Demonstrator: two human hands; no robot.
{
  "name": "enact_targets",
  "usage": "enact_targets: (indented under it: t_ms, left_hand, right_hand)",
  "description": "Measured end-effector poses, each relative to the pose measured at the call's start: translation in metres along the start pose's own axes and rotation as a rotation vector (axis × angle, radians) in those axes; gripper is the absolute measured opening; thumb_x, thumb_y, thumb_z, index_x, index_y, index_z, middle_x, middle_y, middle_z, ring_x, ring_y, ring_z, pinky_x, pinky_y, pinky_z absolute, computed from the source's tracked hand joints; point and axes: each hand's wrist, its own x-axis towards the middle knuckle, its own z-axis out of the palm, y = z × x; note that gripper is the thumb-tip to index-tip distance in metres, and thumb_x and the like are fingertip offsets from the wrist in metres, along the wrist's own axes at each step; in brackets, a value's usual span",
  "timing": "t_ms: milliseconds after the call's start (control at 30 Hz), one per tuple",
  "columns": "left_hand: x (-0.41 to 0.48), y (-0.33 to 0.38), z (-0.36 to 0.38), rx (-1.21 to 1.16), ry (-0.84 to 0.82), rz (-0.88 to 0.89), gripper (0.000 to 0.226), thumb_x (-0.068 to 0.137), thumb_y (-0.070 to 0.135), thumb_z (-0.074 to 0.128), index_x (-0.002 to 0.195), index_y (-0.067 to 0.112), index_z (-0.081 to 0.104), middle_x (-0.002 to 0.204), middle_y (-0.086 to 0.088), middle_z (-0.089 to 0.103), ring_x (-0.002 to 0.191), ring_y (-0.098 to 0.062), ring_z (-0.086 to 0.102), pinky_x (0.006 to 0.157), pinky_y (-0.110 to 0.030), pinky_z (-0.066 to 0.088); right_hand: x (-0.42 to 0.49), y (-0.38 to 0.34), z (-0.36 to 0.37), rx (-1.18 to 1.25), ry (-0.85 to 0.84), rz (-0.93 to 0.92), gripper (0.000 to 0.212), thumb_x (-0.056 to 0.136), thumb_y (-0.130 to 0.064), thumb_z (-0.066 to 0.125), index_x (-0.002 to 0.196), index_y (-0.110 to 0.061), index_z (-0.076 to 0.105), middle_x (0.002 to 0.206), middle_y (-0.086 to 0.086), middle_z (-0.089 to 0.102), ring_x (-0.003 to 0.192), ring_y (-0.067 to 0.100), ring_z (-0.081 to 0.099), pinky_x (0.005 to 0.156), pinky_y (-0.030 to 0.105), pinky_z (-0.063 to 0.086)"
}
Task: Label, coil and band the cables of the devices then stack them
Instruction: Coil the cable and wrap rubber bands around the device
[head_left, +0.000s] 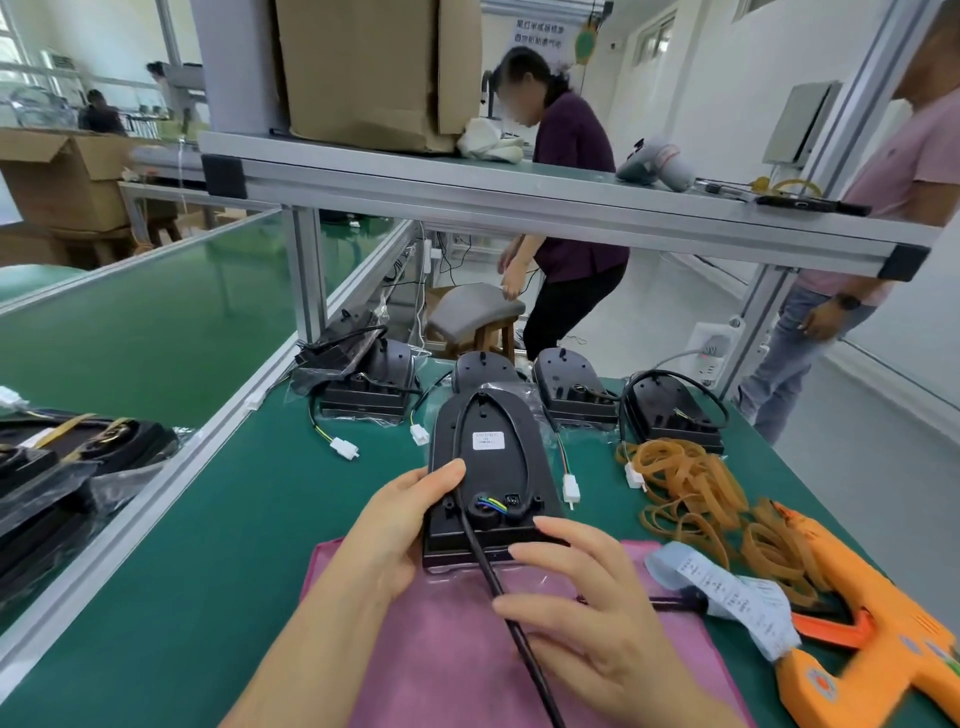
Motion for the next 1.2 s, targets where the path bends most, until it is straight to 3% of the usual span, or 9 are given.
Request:
enact_targets:
  t_ms: [133, 200, 267, 400, 533, 667, 933, 1067, 1200]
  left_hand:
    - [0.0, -0.004, 0.001, -0.022, 0.044, -0.013, 0.018, 0.087, 0.023, 0.067, 0.096, 0.007, 0.067, 0.087, -0.013, 0.076, 0.069, -0.023, 0.073, 0.056, -0.031, 0.057]
    - [0.0, -0.005, 0.001, -0.032, 0.064, -0.013, 0.022, 0.087, 0.025, 0.067, 0.1, 0.007, 0.067, 0.093, -0.014, 0.076, 0.073, -0.025, 0.073, 0.06, -0.034, 0.058]
    - [-0.001, -0.006, 0.0, -0.038, 0.059, 0.002, 0.025, 0.086, 0.025, 0.067, 0.104, 0.007, 0.066, 0.097, -0.014, 0.075, 0.077, -0.026, 0.074, 0.062, -0.036, 0.059]
    - [-0.004, -0.008, 0.002, 0.015, 0.003, 0.059, 0.046, 0.071, 0.03, 0.072, 0.112, 0.009, 0.066, 0.103, -0.013, 0.075, 0.085, -0.025, 0.073, 0.068, -0.037, 0.059]
    - [-0.005, -0.01, -0.001, 0.036, -0.029, 0.103, 0.05, 0.066, 0.031, 0.074, 0.112, 0.011, 0.066, 0.104, -0.011, 0.075, 0.086, -0.023, 0.074, 0.063, -0.031, 0.059]
    - [-0.004, -0.01, -0.004, 0.058, -0.04, 0.123, 0.053, 0.063, 0.031, 0.075, 0.112, 0.012, 0.066, 0.105, -0.012, 0.074, 0.09, -0.026, 0.073, 0.067, -0.032, 0.059]
    - [-0.009, -0.023, -0.003, 0.102, -0.06, 0.111, 0.068, 0.063, 0.029, 0.078, 0.125, 0.008, 0.06, 0.113, -0.011, 0.072, 0.1, -0.027, 0.071, 0.08, -0.036, 0.059]
    - [-0.009, -0.023, -0.003, 0.118, -0.038, 0.107, 0.097, 0.058, 0.03, 0.087, 0.143, 0.007, 0.043, 0.126, -0.014, 0.065, 0.115, -0.031, 0.063, 0.106, -0.052, 0.044]
    - [-0.012, -0.023, 0.001, 0.14, -0.081, 0.102, 0.075, 0.067, 0.027, 0.077, 0.135, 0.009, 0.052, 0.116, -0.012, 0.071, 0.105, -0.028, 0.069, 0.089, -0.04, 0.056]
  right_hand:
    - [0.008, -0.008, 0.0, 0.59, 0.048, 0.599, 0.026, 0.091, -0.022, 0.061, 0.089, -0.044, 0.073, 0.105, -0.027, 0.066, 0.109, -0.006, 0.057, 0.098, 0.021, 0.039]
    - [0.002, -0.01, 0.004, 0.848, 0.374, 0.926, 0.015, 0.086, -0.021, 0.062, 0.088, -0.028, 0.075, 0.1, -0.013, 0.071, 0.094, -0.002, 0.063, 0.084, 0.015, 0.047]
    - [-0.002, -0.004, 0.005, 0.96, 0.562, 1.183, 0.015, 0.083, -0.028, 0.063, 0.081, -0.018, 0.074, 0.088, -0.006, 0.071, 0.083, 0.006, 0.063, 0.08, 0.023, 0.048]
    - [0.004, 0.012, 0.001, 0.891, 0.488, 1.406, 0.019, 0.088, -0.016, 0.059, 0.072, -0.015, 0.069, 0.072, -0.008, 0.065, 0.085, 0.016, 0.058, 0.076, 0.031, 0.043]
    - [0.016, 0.022, -0.008, 0.734, 0.384, 1.359, 0.009, 0.087, -0.01, 0.061, 0.082, -0.009, 0.069, 0.079, -0.013, 0.07, 0.082, 0.008, 0.059, 0.075, 0.026, 0.043]
    - [0.026, 0.019, -0.012, 0.569, 0.298, 1.201, 0.021, 0.09, -0.01, 0.059, 0.084, -0.026, 0.07, 0.087, -0.015, 0.069, 0.08, -0.011, 0.059, 0.07, 0.006, 0.042]
    - [0.033, 0.021, -0.014, 0.441, 0.205, 1.088, 0.023, 0.089, -0.012, 0.059, 0.083, -0.033, 0.065, 0.074, -0.014, 0.066, 0.065, -0.007, 0.053, 0.059, 0.003, 0.039]
    - [0.033, 0.023, -0.013, 0.359, 0.122, 1.075, 0.023, 0.087, -0.005, 0.057, 0.092, -0.025, 0.067, 0.088, 0.002, 0.066, 0.085, 0.014, 0.058, 0.069, 0.011, 0.04]
    - [0.031, 0.019, -0.009, 0.194, 0.051, 0.908, 0.04, 0.094, -0.013, 0.049, 0.126, -0.035, 0.055, 0.107, -0.008, 0.053, 0.103, -0.004, 0.045, 0.086, 0.003, 0.031]
